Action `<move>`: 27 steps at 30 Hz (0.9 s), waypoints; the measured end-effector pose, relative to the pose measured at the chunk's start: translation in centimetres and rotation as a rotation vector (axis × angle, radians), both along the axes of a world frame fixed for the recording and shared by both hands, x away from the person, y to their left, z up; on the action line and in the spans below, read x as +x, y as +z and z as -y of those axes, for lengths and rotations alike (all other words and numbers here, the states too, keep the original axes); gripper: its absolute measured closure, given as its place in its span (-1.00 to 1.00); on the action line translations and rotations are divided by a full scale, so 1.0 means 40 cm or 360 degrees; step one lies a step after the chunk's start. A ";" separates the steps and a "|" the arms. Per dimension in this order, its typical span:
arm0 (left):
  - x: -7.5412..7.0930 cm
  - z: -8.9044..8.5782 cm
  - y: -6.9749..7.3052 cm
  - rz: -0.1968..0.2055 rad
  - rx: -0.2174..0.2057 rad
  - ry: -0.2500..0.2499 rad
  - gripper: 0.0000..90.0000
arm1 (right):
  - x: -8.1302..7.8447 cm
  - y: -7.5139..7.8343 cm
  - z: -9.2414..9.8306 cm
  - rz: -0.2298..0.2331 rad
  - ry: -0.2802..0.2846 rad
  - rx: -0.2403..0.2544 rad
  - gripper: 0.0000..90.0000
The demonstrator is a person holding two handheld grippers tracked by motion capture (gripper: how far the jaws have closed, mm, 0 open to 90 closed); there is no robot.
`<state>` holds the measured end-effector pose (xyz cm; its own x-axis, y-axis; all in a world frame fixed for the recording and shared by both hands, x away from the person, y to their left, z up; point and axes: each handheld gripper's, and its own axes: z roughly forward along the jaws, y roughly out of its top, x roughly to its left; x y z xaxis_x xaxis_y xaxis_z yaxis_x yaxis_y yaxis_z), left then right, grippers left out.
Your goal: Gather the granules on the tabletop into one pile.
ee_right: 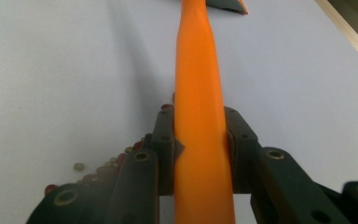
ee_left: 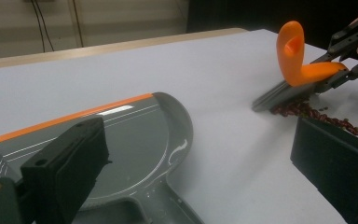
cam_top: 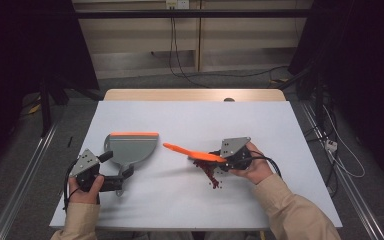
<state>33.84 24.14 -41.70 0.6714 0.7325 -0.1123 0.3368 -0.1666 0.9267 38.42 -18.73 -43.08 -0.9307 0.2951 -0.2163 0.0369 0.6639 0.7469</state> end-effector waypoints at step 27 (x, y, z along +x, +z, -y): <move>0.004 0.004 -0.006 -0.0015 0.0013 -0.0006 -0.92 | -0.073 0.059 -0.011 -0.0424 0.0054 0.0378 0.58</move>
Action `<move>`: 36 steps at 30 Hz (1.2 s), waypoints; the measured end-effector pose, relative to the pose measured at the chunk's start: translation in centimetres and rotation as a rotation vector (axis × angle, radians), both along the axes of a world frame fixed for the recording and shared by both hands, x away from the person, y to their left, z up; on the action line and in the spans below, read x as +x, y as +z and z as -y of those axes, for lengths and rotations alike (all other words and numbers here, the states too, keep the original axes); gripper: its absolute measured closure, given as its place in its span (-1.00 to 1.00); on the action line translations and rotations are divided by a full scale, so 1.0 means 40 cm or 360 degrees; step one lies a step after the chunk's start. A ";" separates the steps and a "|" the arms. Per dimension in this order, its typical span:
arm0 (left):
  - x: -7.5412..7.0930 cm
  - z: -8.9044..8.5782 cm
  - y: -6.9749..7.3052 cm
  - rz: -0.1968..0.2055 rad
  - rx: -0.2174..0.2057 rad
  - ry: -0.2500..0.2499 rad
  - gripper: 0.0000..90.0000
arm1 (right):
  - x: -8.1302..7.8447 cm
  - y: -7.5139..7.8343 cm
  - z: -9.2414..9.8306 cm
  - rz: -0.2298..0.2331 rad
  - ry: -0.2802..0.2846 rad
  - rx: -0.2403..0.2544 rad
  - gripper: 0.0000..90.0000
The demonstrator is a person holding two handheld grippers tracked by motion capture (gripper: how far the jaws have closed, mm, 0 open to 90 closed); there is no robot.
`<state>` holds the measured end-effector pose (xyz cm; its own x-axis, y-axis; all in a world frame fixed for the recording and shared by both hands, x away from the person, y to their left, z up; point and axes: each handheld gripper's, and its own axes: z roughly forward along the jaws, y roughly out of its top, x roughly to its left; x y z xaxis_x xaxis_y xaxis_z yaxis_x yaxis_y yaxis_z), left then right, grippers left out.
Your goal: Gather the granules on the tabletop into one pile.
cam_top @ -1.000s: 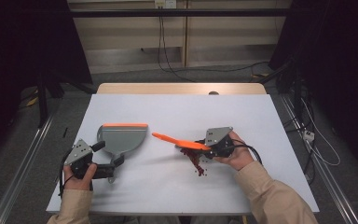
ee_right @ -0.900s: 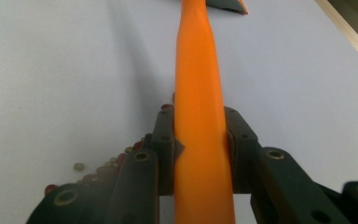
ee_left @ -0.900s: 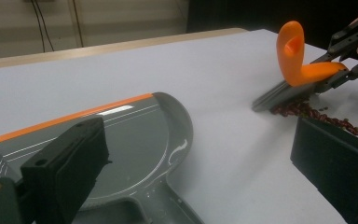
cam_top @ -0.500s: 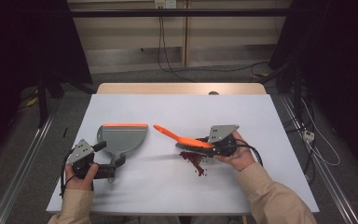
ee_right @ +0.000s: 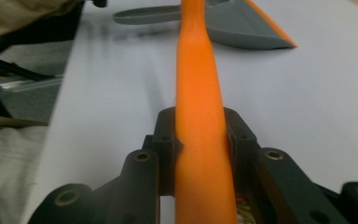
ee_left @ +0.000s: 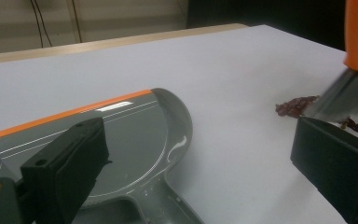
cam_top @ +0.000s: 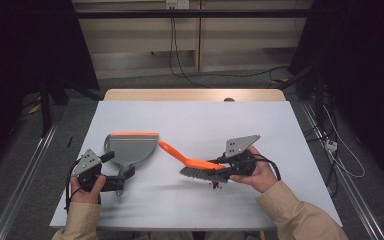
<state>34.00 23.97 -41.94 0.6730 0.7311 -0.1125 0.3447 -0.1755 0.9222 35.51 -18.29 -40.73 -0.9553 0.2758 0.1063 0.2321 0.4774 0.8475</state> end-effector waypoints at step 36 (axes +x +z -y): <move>0.006 0.000 -0.009 -0.0018 0.0002 -0.0003 -0.92 | 0.134 -0.083 0.007 -0.0259 0.0038 0.0052 0.58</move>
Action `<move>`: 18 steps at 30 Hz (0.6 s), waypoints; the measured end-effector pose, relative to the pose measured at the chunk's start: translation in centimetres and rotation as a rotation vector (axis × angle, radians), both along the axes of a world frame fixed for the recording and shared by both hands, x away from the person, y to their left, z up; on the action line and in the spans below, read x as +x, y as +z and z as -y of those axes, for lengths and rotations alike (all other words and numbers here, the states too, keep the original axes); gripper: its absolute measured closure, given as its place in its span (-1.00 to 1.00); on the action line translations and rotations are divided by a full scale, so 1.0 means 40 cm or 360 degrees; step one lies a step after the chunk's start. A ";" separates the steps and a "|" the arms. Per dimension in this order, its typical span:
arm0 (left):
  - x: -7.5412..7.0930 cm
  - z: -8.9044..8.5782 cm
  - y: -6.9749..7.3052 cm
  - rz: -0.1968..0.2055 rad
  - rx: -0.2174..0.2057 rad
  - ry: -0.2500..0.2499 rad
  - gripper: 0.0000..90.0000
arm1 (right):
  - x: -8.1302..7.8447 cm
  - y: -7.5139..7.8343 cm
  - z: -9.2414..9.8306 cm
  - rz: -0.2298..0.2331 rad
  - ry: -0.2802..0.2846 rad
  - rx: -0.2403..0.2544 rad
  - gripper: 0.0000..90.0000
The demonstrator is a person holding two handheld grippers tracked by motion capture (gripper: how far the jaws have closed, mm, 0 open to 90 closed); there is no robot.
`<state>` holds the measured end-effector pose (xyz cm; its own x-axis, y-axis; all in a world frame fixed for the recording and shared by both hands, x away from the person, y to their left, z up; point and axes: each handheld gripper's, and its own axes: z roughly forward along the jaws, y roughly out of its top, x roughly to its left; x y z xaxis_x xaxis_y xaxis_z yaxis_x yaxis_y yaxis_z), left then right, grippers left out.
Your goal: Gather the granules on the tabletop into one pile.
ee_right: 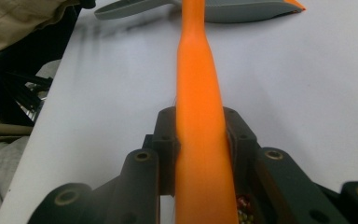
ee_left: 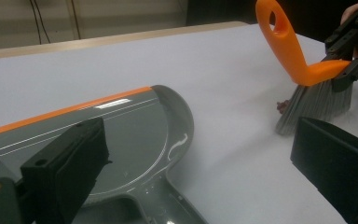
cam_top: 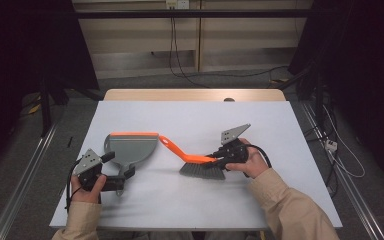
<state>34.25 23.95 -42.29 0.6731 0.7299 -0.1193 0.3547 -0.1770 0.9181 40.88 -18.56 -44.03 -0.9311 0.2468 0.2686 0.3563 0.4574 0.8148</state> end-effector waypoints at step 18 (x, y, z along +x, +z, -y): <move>-0.002 0.000 0.001 0.0003 -0.0006 -0.0013 -0.92 | -0.072 0.095 0.039 0.0072 -0.0710 0.0113 0.58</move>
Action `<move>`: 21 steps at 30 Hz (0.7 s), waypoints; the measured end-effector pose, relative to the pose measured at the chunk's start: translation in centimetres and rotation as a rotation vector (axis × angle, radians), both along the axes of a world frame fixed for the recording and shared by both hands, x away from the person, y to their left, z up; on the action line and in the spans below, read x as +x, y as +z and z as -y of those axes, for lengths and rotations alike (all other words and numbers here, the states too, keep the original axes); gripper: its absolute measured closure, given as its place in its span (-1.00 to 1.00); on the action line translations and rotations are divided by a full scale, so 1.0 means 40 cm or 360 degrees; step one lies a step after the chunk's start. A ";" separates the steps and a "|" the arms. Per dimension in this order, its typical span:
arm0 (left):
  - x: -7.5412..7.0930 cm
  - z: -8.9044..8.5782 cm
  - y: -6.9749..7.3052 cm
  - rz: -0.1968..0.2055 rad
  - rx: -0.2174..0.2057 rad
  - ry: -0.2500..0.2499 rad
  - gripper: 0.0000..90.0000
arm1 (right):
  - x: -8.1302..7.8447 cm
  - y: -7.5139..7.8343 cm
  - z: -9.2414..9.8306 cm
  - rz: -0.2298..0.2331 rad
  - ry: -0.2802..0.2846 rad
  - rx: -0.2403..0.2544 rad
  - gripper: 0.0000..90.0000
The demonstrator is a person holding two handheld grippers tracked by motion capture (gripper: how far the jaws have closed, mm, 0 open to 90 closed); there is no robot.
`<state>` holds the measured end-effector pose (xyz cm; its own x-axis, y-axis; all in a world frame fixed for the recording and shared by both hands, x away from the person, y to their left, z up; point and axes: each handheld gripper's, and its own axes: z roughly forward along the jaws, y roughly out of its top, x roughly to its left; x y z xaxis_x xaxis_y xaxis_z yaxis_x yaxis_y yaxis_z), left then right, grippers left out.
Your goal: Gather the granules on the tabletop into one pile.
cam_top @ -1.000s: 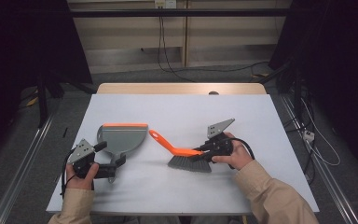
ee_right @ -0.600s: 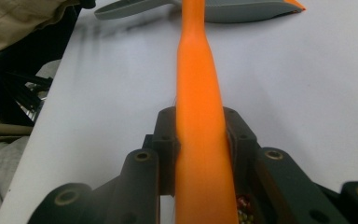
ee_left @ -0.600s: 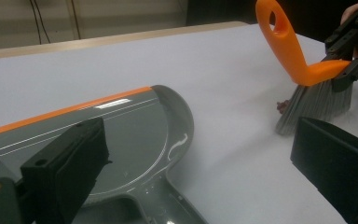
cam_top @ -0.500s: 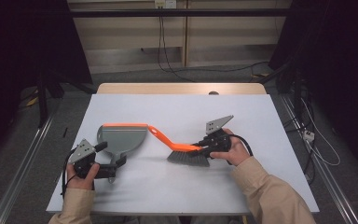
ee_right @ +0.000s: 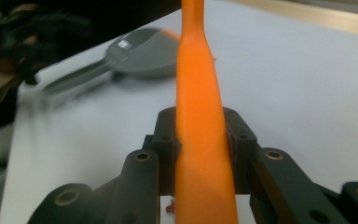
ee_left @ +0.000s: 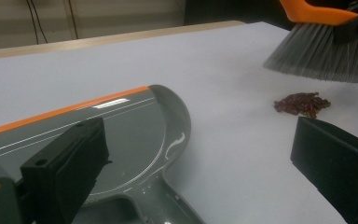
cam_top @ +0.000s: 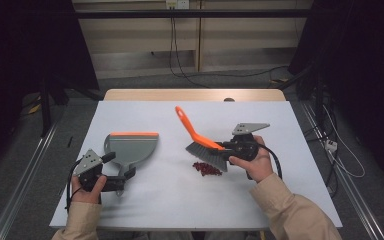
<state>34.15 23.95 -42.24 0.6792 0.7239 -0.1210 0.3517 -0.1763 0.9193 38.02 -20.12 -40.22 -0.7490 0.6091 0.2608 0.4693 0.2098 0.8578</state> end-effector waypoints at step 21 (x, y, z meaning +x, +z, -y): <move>-0.007 0.005 0.006 0.0016 0.0012 -0.0013 -0.92 | -0.095 -0.090 -0.072 0.0182 -0.0895 -0.0474 0.58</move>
